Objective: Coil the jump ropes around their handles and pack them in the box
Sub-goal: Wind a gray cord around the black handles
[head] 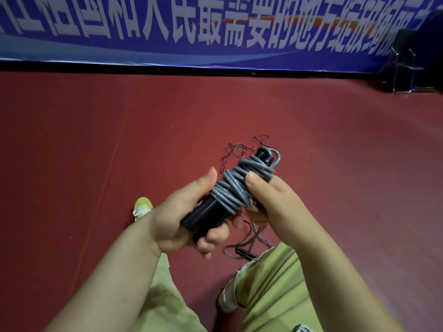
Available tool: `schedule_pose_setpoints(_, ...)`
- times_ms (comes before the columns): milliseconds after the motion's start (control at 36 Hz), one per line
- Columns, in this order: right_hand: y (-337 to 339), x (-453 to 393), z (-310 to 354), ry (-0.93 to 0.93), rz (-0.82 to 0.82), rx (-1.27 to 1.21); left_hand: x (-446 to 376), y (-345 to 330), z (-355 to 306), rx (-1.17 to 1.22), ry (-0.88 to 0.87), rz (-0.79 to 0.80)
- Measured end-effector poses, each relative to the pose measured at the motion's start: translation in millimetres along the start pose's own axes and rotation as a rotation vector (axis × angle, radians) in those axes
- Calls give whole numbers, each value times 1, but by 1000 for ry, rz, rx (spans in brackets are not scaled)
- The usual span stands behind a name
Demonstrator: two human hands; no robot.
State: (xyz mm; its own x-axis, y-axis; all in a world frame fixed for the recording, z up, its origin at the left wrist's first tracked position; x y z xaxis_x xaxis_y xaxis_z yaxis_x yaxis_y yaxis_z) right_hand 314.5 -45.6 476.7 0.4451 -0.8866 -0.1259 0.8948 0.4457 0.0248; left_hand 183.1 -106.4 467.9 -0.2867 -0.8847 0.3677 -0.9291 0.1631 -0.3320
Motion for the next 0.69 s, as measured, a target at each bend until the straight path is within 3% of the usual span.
schedule_pose_setpoints(83,2,-1,-2,-36,-53,137,3,-2,-2,-12,-49,-154)
schedule_pose_setpoints(222,0,-4,-6,12,-128,325,-1,12,3,-285,-123,-366)
schedule_pose_setpoints(417,-2,-6,-4,42,-196,428,-1,5,0,-441,-145,-506)
schedule_pose_setpoints(528,0,-9,-7,-1,-171,403,-4,8,-5,-513,-187,-558)
schedule_pose_setpoints(694,6,-6,-19,-216,-5,167,-4,21,-9,-762,-314,-673)
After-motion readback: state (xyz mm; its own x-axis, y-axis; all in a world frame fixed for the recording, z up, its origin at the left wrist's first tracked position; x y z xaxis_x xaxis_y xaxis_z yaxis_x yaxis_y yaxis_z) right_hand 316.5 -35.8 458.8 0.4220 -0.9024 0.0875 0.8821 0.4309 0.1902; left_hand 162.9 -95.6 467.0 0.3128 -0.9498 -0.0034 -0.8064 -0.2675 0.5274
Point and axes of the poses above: each hand's wrist, its own x-axis away from the middle knuckle, its own y-axis out of the back of the hand, z = x × y, the point moved 3 cm from there along -x, towards the middle knuckle, and after that the axes turned 15 degrees about -z, right-handed, at the moved point
